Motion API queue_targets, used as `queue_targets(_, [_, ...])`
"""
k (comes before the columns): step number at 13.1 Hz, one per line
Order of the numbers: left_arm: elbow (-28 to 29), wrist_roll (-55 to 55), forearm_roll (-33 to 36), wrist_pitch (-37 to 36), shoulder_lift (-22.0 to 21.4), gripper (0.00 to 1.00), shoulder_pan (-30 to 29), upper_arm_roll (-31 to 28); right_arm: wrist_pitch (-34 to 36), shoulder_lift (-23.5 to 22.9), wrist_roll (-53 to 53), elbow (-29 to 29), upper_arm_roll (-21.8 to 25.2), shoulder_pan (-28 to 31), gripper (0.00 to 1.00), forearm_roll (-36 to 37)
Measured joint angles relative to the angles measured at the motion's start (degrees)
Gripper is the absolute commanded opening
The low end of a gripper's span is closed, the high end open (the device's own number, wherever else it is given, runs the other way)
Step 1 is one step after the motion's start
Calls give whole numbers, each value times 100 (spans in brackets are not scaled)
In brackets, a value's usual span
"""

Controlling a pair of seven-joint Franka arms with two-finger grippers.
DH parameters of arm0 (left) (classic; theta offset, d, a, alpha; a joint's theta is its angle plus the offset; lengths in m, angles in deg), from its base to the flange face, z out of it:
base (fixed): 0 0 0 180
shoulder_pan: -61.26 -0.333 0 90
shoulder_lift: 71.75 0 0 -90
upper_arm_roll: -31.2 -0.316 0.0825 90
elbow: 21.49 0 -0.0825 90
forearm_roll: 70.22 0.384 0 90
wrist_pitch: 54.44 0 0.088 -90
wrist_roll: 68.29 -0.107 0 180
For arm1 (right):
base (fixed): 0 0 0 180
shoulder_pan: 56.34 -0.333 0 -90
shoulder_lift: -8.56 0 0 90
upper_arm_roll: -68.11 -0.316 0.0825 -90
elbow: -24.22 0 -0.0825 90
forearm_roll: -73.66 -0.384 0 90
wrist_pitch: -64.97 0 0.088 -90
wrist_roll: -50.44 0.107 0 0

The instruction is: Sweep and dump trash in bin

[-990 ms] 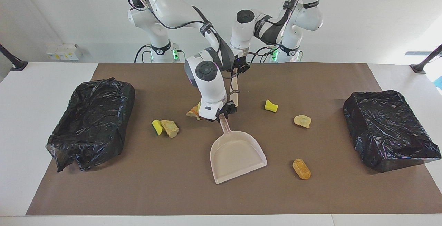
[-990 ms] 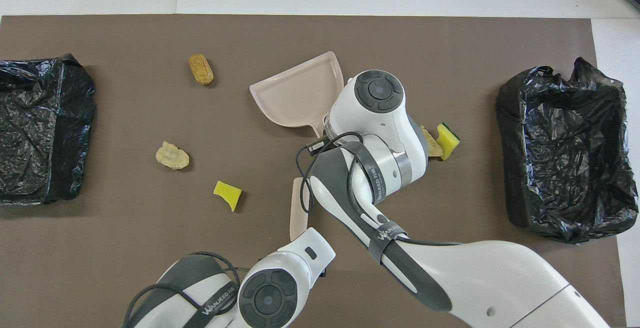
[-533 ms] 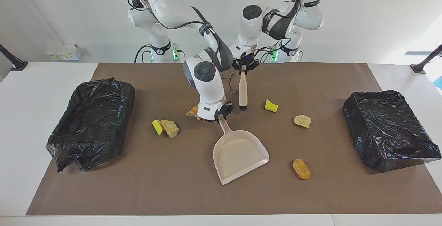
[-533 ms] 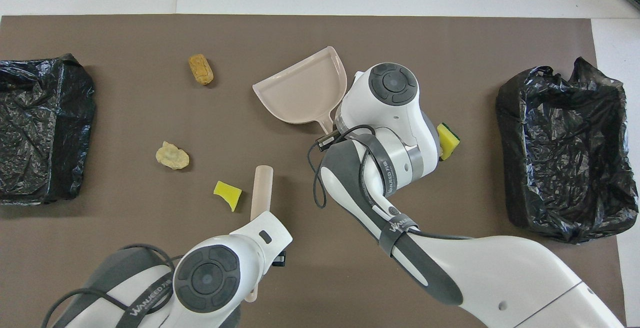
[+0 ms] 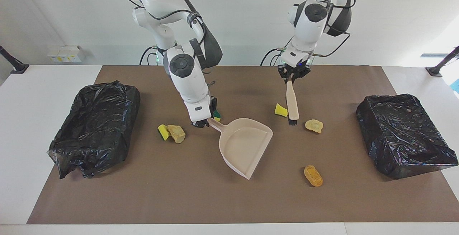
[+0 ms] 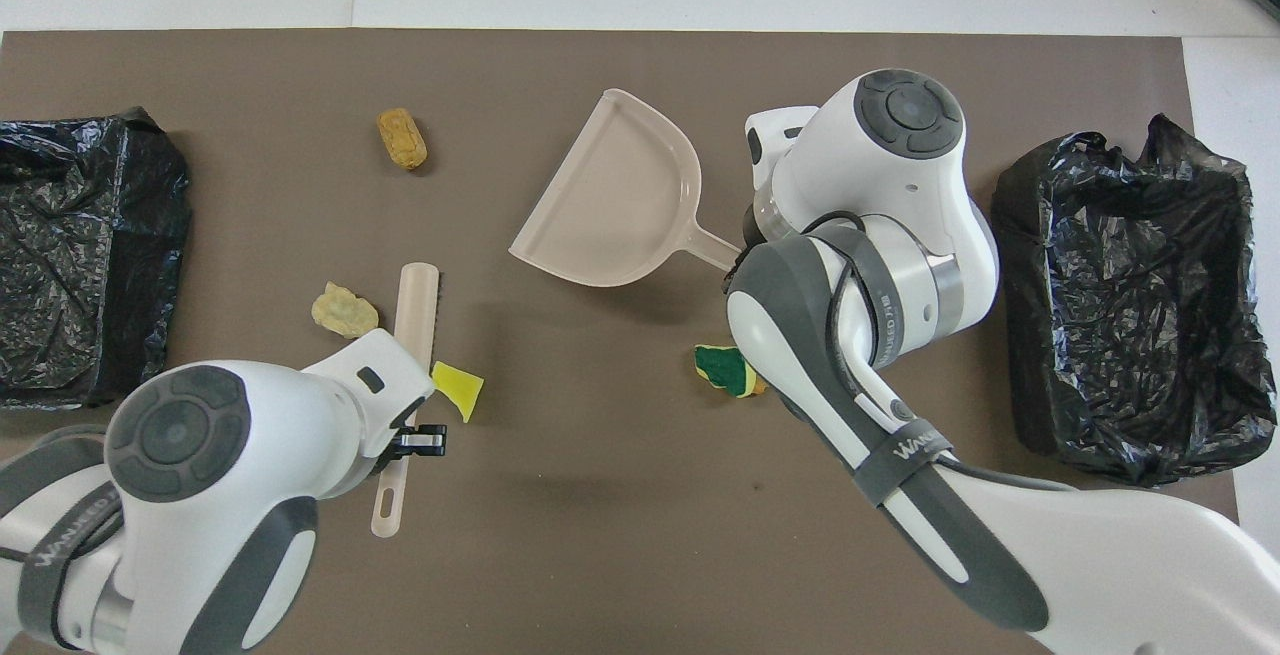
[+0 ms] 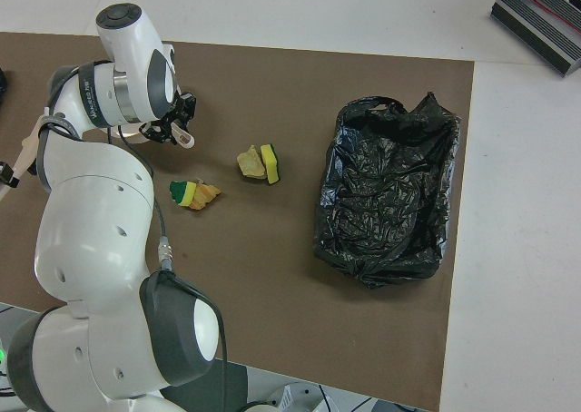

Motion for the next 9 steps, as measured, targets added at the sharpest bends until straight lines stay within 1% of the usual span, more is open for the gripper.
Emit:
queue_targets(2, [-19,-808,7,39,82,0,-638,2,176,61,-846,-46,-6,-5,0,122])
queue_targets(3, [-71,-1240,11,136,161,0,-978,-1,201,90,-1074,-101,-26,-63,0,254])
queue_targets(4, [-248,-1711,48,226,330,0,-1340,-8,205,143,-1194,-194,-35,-212,0,411])
queue_targets(5, [-558,-2031,137,238,586,0,-1573,-17,209,207,-1206,-298,-39,-380,0,512])
queue_targets(6, [-968,-2200,284,228,922,0,-1676,-21,225,281,-1206,-404,-41,-538,0,573])
queue_targets(8, [-1860,-2261,705,222,1741,0,-1680,37,277,446,-1206,-616,-42,-772,0,674])
queue_targets(9, [-2218,-2323,889,268,2138,0,-1671,86,288,529,-1206,-728,-42,-831,0,722])
